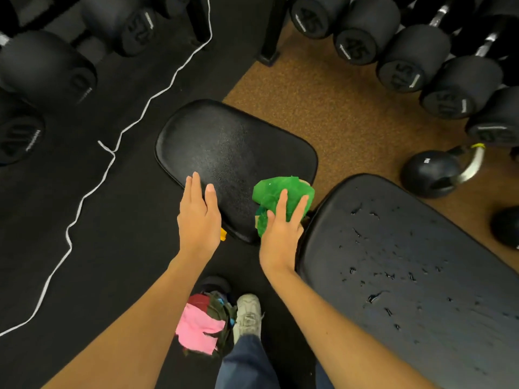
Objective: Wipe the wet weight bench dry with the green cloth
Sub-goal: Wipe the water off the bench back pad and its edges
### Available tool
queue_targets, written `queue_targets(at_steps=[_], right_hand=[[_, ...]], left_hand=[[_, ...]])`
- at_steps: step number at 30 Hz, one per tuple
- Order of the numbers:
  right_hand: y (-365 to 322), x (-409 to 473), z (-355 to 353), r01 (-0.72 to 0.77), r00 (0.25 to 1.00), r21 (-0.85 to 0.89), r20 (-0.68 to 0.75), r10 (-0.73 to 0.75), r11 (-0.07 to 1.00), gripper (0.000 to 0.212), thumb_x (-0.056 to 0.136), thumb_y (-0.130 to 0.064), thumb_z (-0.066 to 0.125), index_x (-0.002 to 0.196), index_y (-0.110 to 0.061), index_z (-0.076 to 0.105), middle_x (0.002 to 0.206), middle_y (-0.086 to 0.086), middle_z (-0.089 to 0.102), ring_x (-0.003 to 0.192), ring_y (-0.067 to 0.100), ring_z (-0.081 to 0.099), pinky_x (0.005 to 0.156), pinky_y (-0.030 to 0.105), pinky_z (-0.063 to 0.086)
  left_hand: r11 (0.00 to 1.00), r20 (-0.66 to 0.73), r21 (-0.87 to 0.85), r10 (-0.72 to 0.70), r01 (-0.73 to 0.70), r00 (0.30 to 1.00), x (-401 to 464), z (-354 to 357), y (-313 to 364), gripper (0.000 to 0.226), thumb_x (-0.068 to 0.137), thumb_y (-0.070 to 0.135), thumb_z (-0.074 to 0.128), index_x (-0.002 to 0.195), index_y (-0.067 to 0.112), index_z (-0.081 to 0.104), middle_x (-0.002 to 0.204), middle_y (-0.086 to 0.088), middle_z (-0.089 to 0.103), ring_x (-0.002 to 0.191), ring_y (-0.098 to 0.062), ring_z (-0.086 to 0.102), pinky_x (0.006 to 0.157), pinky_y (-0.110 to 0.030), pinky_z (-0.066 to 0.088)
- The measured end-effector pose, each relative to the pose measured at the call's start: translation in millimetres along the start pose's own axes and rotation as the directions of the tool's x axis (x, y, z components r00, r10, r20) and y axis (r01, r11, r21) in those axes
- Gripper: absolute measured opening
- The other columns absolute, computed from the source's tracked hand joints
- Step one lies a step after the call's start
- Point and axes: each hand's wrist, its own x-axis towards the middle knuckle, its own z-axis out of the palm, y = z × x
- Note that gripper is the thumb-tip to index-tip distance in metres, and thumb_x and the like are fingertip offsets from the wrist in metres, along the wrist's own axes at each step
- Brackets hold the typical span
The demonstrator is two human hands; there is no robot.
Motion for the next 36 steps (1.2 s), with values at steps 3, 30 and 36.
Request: queue_targets(at_steps=[3, 30, 36], right_hand=[[-3, -27, 1, 0.063, 0.998, 0.025, 0.016, -0.063, 0.998, 0.054, 0.095, -0.018, 0.054, 0.146, -0.014, 0.037, 0.153, 0.031, 0.015, 0.114, 0.048, 0.052, 0.092, 0.048, 0.048], [254, 24, -268, 0.329, 0.942, -0.071, -0.045, -0.333, 0.942, 0.039, 0.098, -0.054, 0.029, 0.132, -0.044, 0.043, 0.146, -0.008, 0.033, 0.124, 0.028, 0.041, 0.094, 0.034, 0.031], [312, 37, -238, 0.301, 0.934, -0.282, -0.107, -0.342, 0.911, 0.043, 0.100, -0.052, 0.024, 0.131, -0.037, 0.050, 0.145, -0.001, 0.041, 0.123, 0.033, 0.044, 0.102, 0.039, 0.030]], left_hand=[[0.999, -0.016, 0.045, 0.018, -0.018, 1.000, -11, 7, 2, 0.052, 0.104, 0.037, 0.027, 0.152, 0.017, 0.021, 0.159, 0.000, 0.019, 0.146, -0.012, 0.012, 0.116, -0.033, 0.010], [0.882, 0.149, 0.153, 0.424, -0.445, 0.893, -147, 152, 114, 0.031, 0.099, 0.018, 0.045, 0.128, 0.013, 0.056, 0.123, -0.008, 0.059, 0.113, -0.027, 0.054, 0.095, -0.048, 0.044], [0.817, 0.062, 0.286, 0.506, -0.501, 0.860, -135, 181, 77, 0.033, 0.097, 0.015, 0.048, 0.129, 0.010, 0.054, 0.133, -0.006, 0.053, 0.127, -0.025, 0.043, 0.101, -0.041, 0.034]])
